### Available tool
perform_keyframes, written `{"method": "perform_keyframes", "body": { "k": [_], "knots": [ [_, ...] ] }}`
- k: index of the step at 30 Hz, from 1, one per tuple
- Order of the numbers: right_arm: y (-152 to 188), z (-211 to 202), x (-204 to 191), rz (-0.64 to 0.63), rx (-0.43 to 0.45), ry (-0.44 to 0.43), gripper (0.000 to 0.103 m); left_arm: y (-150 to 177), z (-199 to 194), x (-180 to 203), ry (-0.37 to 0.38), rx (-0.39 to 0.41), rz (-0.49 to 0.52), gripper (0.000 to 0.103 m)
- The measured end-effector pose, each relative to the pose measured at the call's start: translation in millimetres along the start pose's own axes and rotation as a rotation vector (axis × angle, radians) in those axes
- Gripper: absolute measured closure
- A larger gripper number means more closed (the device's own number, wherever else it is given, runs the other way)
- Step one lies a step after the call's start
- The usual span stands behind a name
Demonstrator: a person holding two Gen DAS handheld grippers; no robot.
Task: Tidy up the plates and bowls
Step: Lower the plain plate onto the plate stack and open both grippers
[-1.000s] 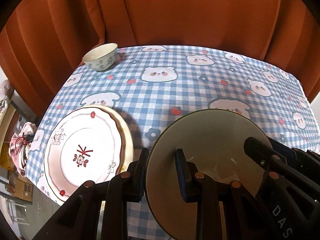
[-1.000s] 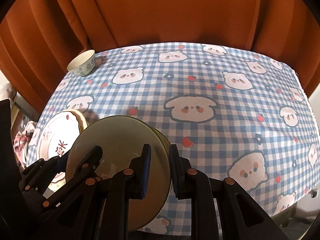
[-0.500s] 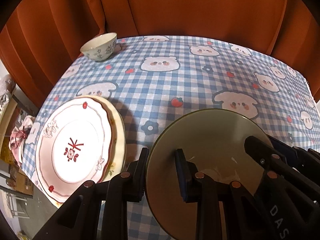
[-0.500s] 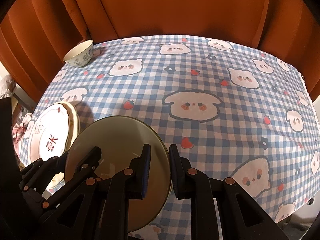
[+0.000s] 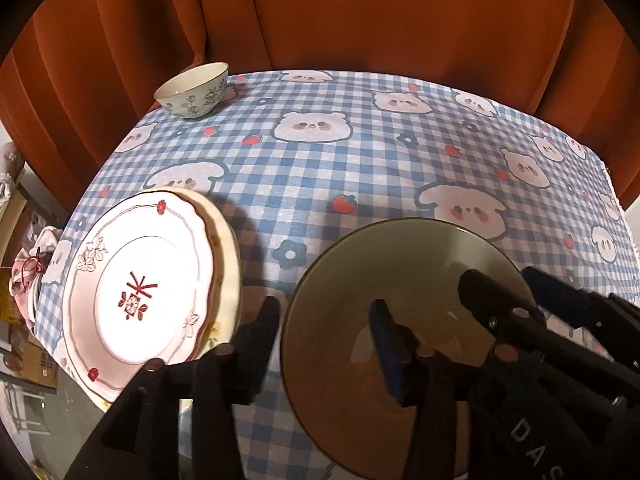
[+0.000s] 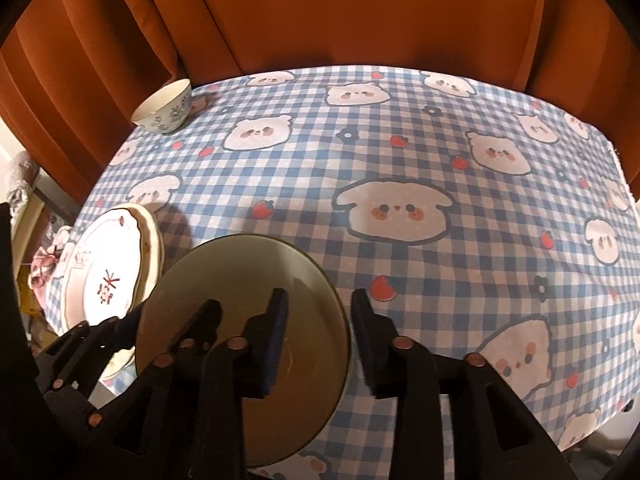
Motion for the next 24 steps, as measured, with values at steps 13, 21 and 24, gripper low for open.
{"method": "perform_keyframes", "body": {
  "k": [13,21,24],
  "knots": [
    [-6.5,-28.5,-23.4,0.053,0.087,0.059,0.03,-12.3,-30.3,-32.2,0.077,0.053,0.057,0.028],
    [-10.6,-32.6,-67.4,0.098,0.099,0.099,0.03,-17.8,-28.3,-73.1,0.127,0.052,0.121,0.026],
    [-8.9,-28.8,-87.8,0.112,0.094,0.115,0.03,-18.2,-25.6,-91.9,0.137,0.048,0.136,0.024]
  ]
}}
Point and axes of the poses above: each gripper's, at about its wrist camera, not at the fingertips, and z roughly the way its jaws point, x to its right, y to its underside, the point moved 5 cm from there along z, roughly the way its jaws point, and after that the axes turned 10 degrees about z, right-handed, at the moved point
